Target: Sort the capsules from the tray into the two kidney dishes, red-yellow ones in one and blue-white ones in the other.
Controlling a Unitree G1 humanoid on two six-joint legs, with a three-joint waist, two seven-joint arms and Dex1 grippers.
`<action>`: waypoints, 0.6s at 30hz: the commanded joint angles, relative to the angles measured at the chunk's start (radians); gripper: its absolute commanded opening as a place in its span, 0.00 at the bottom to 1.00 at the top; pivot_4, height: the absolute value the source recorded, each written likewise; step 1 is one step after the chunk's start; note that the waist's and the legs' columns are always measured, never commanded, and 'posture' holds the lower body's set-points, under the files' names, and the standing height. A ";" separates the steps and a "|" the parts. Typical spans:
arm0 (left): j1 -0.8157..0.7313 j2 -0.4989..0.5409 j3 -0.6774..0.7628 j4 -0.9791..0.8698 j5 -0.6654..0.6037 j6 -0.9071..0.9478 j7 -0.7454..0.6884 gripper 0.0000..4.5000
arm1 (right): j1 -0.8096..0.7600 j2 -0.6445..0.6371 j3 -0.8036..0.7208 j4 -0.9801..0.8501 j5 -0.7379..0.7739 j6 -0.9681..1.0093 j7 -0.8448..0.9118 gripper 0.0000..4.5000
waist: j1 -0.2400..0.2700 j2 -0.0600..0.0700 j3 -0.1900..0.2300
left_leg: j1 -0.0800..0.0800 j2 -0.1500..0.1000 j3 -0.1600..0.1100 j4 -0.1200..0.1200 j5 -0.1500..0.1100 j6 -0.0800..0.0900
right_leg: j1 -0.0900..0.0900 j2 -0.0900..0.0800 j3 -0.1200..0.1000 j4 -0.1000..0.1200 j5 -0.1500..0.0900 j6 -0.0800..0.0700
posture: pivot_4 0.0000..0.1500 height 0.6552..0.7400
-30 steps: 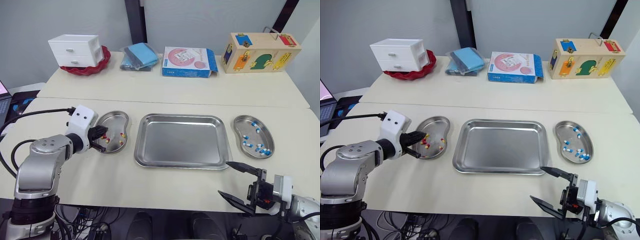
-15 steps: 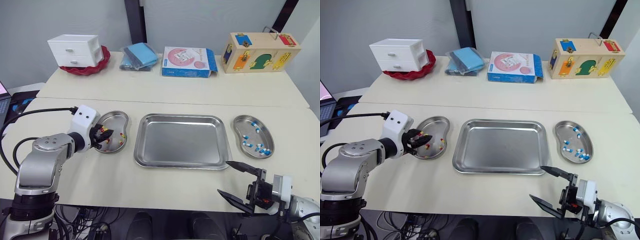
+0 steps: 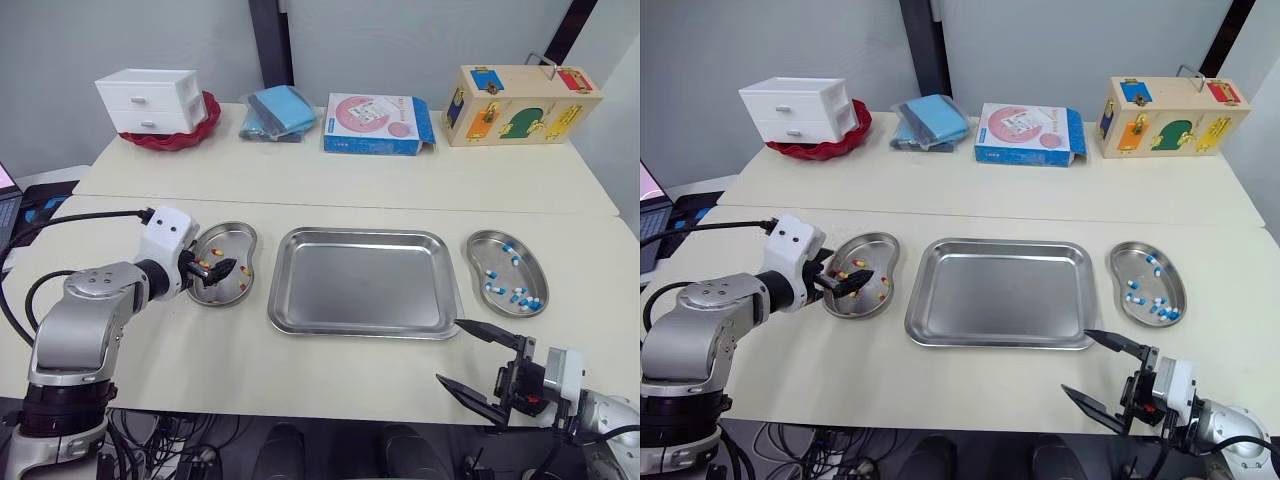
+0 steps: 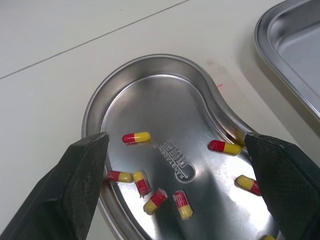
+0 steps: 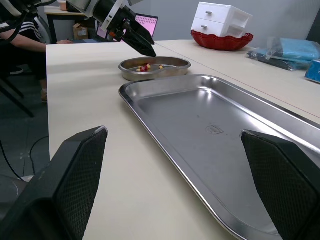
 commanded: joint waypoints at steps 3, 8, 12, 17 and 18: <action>-0.011 0.010 0.004 0.003 -0.012 -0.037 0.004 0.99 | -0.008 0.006 -0.020 -0.016 0.009 -0.003 -0.012 1.00 | 0.000 0.000 0.000 | 0.000 0.000 0.000 0.000 0.000 0.000 | 0.000 0.000 0.000 0.000 0.000 0.000 | 1.00 1.00; -0.013 -0.008 0.033 0.005 -0.060 -0.039 -0.007 0.99 | 0.005 0.005 -0.022 -0.022 0.006 -0.004 -0.014 1.00 | 0.000 0.000 0.000 | 0.000 0.000 0.000 0.000 0.000 0.000 | 0.000 0.000 0.000 0.000 0.000 0.000 | 1.00 1.00; -0.012 -0.035 0.087 0.019 -0.139 0.004 -0.009 0.99 | 0.005 0.004 -0.022 -0.022 0.006 -0.004 -0.015 1.00 | 0.000 0.000 0.000 | 0.000 0.000 0.000 0.000 0.000 0.000 | 0.000 0.000 0.000 0.000 0.000 0.000 | 1.00 1.00; -0.023 -0.069 0.199 0.012 -0.276 0.071 -0.016 0.99 | 0.010 0.002 -0.027 -0.028 0.008 -0.002 -0.020 1.00 | -0.001 0.000 0.000 | 0.000 0.000 0.000 0.000 0.000 0.000 | 0.000 0.000 0.000 0.000 0.000 0.000 | 1.00 1.00; -0.017 -0.069 0.226 0.007 -0.307 0.084 -0.025 0.99 | 0.015 0.000 -0.032 -0.032 0.011 -0.001 -0.022 1.00 | -0.001 0.000 0.000 | 0.000 0.000 0.000 0.000 0.000 0.000 | 0.000 0.000 0.000 0.000 0.000 0.000 | 1.00 1.00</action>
